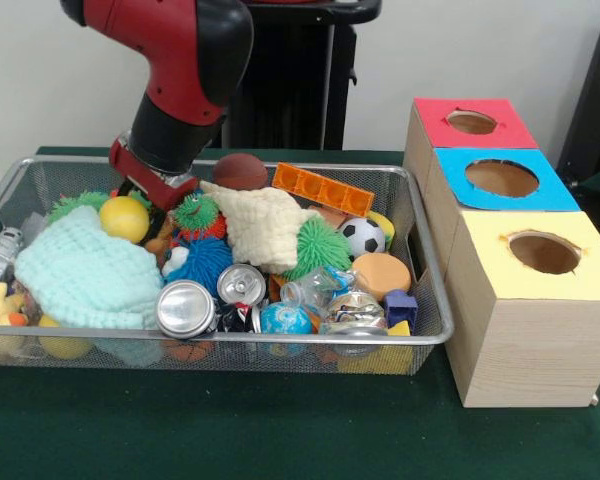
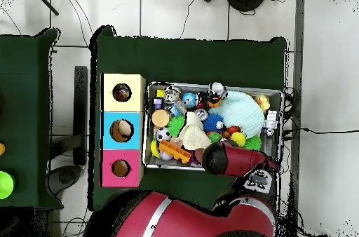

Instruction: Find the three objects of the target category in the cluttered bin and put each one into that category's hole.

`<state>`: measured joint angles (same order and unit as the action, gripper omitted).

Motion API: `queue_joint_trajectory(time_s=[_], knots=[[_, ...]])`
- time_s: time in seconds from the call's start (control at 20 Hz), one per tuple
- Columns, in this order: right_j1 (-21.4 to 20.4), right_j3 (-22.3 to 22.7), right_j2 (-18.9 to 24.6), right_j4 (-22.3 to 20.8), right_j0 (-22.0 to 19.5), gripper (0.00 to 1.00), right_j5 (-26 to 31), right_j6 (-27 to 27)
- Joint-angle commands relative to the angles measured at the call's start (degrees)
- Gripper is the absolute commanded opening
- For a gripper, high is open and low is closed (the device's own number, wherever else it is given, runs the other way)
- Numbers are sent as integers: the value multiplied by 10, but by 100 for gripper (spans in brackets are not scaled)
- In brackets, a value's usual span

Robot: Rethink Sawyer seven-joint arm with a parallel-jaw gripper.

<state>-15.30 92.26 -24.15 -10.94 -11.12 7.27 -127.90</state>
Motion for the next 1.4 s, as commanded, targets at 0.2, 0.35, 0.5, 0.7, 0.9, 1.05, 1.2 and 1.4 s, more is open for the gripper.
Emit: queue_joint_trajectory(time_s=[0.2, 0.35, 0.5, 0.7, 0.9, 1.05, 1.2, 1.4], knots=[[-31, -58, 23, -36, -22, 100, -47, -9], [-50, -59, 23, -44, -23, 100, -41, -3], [-60, -65, 19, -52, -22, 100, -42, -1], [-67, -78, 4, -59, -14, 100, -51, -7], [-67, -104, 8, -65, -17, 100, -53, -5], [-59, -126, 16, -65, -20, 100, -51, -5], [-45, -137, 17, -62, -18, 100, -60, -15], [-30, -146, 12, -55, -11, 100, -68, -28]])
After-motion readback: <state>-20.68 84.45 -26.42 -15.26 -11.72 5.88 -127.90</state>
